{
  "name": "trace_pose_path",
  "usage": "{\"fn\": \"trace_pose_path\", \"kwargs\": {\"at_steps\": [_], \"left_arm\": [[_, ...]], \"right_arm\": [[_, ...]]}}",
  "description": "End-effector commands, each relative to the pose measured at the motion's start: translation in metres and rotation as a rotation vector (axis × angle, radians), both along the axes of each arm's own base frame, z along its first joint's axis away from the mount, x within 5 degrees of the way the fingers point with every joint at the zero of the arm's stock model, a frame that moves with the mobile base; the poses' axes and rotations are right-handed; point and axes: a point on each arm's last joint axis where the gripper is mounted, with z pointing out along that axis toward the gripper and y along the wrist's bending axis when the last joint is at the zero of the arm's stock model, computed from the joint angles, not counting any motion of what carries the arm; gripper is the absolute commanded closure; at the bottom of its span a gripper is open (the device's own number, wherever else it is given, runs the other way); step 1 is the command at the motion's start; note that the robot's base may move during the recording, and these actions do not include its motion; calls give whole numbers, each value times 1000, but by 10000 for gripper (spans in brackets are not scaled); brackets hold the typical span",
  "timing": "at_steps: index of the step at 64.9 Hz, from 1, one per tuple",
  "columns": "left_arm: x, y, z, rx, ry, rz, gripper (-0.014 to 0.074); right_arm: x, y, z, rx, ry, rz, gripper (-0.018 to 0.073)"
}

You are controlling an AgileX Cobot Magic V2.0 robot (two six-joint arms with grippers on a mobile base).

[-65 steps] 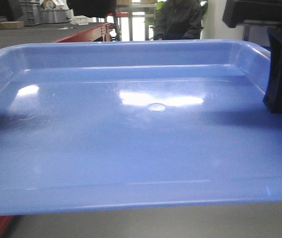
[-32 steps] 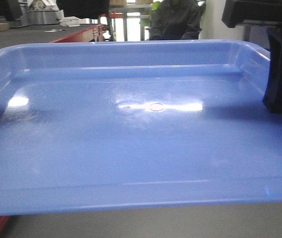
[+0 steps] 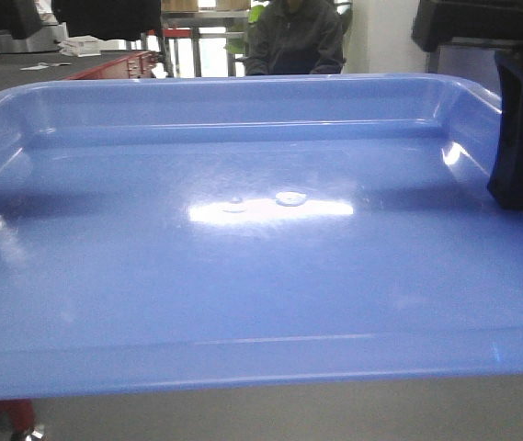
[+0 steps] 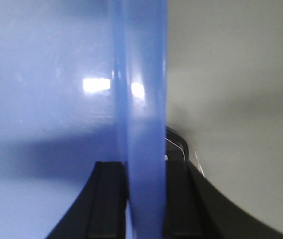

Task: Grab blue tray and place on right shelf
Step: 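Hold the tray level with both grippers while the base turns away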

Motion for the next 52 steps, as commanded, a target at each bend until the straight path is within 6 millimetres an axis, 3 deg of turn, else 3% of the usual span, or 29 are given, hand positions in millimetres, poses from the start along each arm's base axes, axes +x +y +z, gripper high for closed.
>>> {"fn": "trace_pose_path", "kwargs": {"at_steps": [1, 52], "left_arm": [[-1, 0, 13, -29, -52, 7, 617], [-2, 0, 13, -37, -46, 8, 617]], "right_arm": [[0, -1, 15, 32, -63, -1, 412], [0, -1, 15, 32, -63, -2, 412]]}}
